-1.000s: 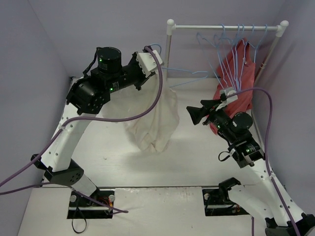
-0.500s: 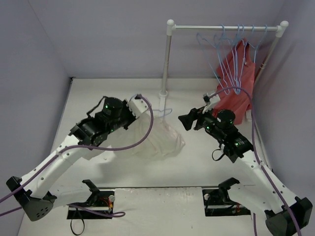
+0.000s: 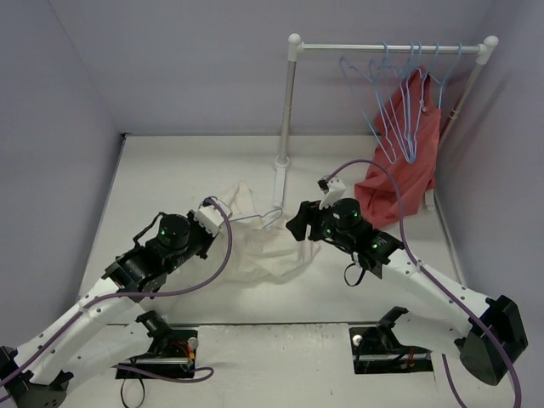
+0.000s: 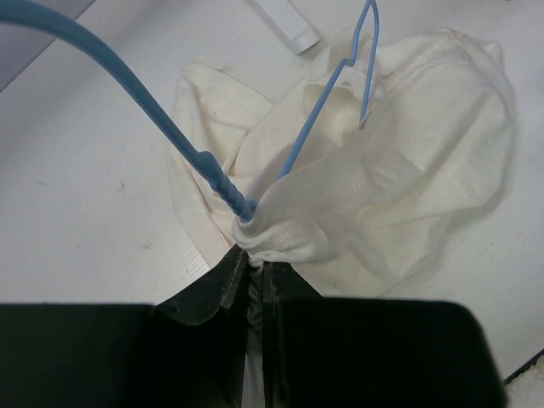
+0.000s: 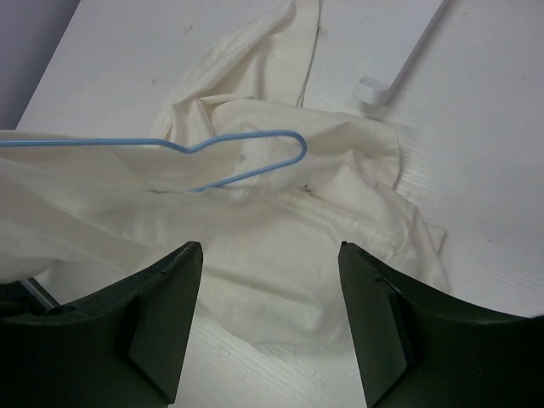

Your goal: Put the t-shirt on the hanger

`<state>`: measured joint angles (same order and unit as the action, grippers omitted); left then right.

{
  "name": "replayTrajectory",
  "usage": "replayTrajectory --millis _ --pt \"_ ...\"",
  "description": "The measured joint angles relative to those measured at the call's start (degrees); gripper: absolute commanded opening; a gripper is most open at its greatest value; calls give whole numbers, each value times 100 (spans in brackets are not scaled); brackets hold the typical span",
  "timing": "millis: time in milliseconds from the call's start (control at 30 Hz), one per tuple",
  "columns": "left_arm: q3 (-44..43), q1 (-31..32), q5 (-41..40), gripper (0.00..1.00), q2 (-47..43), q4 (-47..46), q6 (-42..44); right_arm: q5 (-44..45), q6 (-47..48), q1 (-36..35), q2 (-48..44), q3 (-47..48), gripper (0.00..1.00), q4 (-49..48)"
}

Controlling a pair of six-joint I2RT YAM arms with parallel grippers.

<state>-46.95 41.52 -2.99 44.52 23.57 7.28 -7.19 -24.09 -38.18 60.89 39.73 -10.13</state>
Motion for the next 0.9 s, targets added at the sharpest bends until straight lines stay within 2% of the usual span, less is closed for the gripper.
replayTrajectory --millis 233,467,900 --pt "317 0 -285 0 -155 -27 -600 466 -408 -531 700 66 55 -35" --pt "358 0 -332 0 -150 -29 -1058 945 -665 -1014 1529 570 55 -97" --pt "364 0 -728 0 -150 -15 -1354 1513 -947 -1068 2475 1060 54 -403"
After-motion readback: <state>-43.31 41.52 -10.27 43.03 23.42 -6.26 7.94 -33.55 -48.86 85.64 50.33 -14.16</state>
